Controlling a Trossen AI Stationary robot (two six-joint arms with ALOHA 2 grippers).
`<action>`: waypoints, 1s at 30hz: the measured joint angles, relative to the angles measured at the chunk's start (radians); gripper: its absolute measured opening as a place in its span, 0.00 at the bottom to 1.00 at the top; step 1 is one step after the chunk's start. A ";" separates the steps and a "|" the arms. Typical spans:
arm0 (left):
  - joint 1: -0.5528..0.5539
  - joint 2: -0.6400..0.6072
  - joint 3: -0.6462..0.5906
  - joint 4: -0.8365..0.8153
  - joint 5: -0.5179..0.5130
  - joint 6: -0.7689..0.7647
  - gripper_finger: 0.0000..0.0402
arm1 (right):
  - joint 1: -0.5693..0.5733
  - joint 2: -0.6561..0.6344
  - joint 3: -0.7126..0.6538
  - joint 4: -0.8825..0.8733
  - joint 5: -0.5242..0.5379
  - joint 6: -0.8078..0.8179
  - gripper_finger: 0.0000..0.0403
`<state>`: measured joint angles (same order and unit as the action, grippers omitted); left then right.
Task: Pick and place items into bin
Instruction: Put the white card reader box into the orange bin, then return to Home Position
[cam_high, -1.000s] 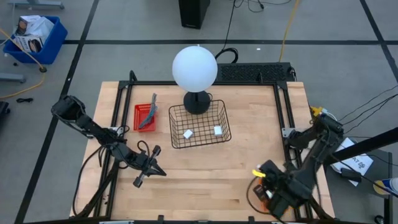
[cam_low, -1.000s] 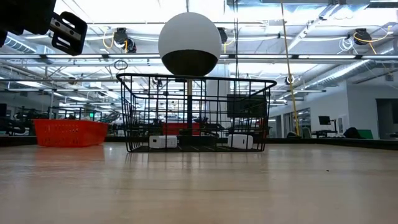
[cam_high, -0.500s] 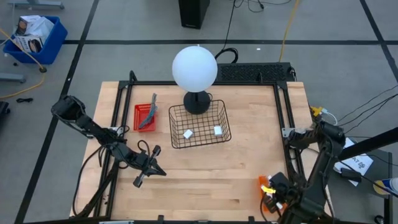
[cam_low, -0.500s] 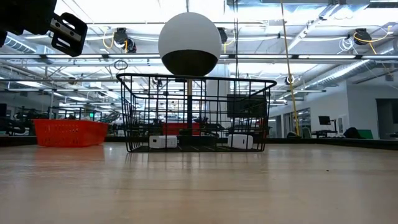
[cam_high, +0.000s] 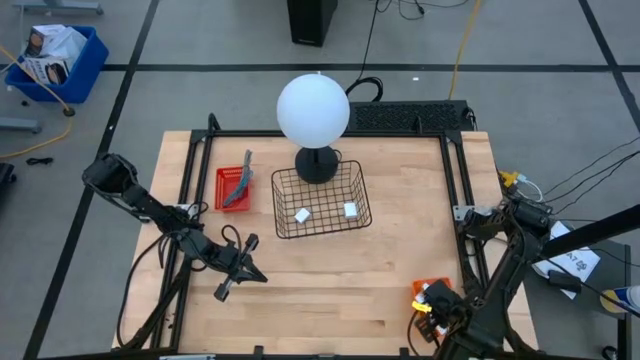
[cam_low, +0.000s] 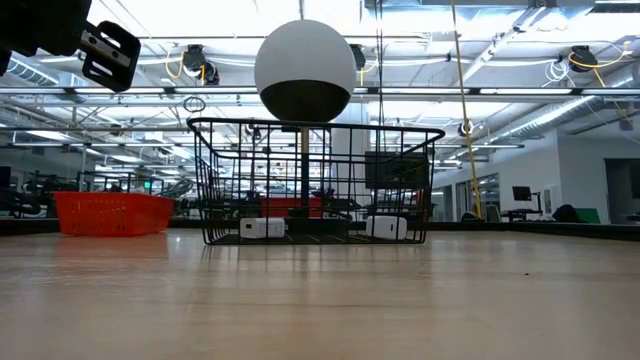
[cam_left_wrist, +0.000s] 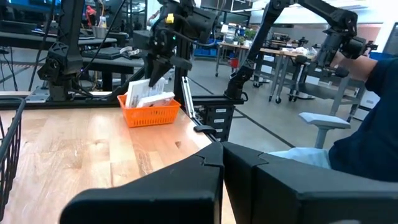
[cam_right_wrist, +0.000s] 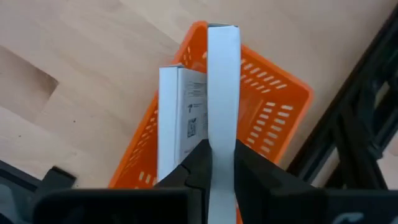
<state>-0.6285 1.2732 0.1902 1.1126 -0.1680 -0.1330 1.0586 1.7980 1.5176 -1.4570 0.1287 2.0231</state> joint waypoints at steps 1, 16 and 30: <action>0.000 0.000 0.000 0.000 0.000 0.000 0.02 | -0.004 -0.001 -0.010 0.013 -0.001 -0.001 0.11; 0.000 0.000 0.000 0.000 -0.012 -0.003 0.02 | -0.022 0.000 -0.032 0.063 -0.001 -0.019 0.38; 0.000 0.000 -0.001 0.031 -0.092 -0.042 0.02 | -0.028 -0.036 -0.032 0.159 0.268 -0.253 0.46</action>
<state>-0.6288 1.2728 0.1894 1.1439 -0.2596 -0.1746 1.0306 1.7621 1.4853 -1.2976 0.3963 1.7698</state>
